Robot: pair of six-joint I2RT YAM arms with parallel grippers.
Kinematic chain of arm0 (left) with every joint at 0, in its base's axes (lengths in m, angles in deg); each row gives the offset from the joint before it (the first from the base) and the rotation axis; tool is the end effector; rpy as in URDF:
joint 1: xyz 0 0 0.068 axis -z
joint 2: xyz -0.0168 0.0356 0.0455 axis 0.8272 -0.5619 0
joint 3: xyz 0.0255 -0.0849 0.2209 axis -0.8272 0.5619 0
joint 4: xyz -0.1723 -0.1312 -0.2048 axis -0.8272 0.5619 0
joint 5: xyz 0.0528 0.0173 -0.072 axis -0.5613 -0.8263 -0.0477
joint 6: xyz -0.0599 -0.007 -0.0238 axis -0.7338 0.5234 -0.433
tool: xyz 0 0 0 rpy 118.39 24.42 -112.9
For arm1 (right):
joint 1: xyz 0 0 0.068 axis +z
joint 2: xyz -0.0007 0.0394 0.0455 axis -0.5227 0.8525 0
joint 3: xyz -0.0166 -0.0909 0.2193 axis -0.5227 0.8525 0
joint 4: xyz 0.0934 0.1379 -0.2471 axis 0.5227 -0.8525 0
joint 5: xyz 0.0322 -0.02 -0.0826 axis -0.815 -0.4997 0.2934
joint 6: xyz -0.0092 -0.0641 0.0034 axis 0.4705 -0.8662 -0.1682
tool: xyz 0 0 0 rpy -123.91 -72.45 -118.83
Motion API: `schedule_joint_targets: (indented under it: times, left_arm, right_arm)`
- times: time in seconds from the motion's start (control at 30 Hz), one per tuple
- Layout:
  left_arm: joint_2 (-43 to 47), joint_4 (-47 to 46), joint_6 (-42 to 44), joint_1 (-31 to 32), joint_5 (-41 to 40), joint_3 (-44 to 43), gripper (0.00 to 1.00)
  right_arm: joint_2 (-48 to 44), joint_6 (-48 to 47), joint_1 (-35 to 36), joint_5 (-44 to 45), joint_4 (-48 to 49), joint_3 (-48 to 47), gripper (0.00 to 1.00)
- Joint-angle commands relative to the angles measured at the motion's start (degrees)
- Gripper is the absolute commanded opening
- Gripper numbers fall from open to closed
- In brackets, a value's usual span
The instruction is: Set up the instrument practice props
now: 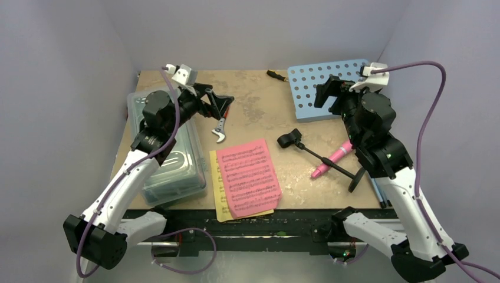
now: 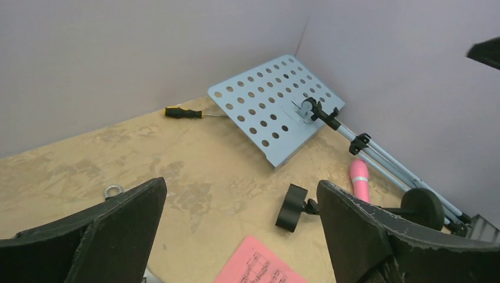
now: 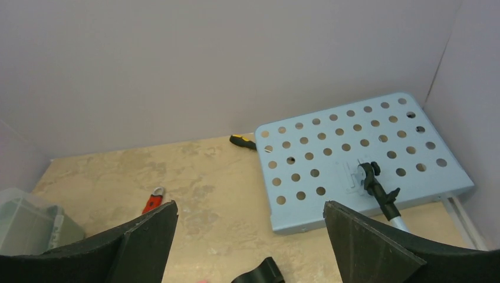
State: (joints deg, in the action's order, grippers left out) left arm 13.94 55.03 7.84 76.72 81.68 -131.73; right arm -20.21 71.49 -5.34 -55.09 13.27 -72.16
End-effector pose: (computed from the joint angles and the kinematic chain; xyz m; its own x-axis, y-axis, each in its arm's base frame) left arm 0.2933 -0.1282 0.3749 -0.1224 -0.2422 -0.9625 0.6092 0.7473 -0.2655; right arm 0.2309 0.0898 0.4568 -0.0274 0.2229 -0.9744 -0.0186 0.9745 0.2235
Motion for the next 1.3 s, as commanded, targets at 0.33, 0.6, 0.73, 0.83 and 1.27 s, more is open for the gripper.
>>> schedule_joint_targets:
  times: [0.33, 0.6, 0.73, 0.83, 1.27]
  left_arm:
    - [-5.3, 0.1, 1.8, 6.6, -0.5, -1.7, 1.00]
    - [-6.4, 1.4, 2.4, 7.7, -1.6, -2.2, 1.00]
    - [-6.4, 2.8, 3.7, 7.7, -3.1, -2.7, 1.00]
    - [-6.2, 2.9, 4.0, 7.7, -3.8, -2.5, 1.00]
    - [-7.4, 2.9, 2.8, 7.7, -2.6, -2.8, 1.00]
  right_arm:
    - [14.6, -0.8, -8.0, 0.8, 5.3, 3.5, 0.98]
    - [27.3, -5.4, -16.4, 3.3, 4.7, -0.2, 0.98]
    - [33.3, -9.7, -18.5, 4.5, 2.6, -3.7, 0.96]
    - [37.6, -12.5, -20.7, 6.6, -1.7, -5.4, 0.87]
    - [50.3, -19.1, -22.2, 19.3, 1.9, -3.6, 0.76]
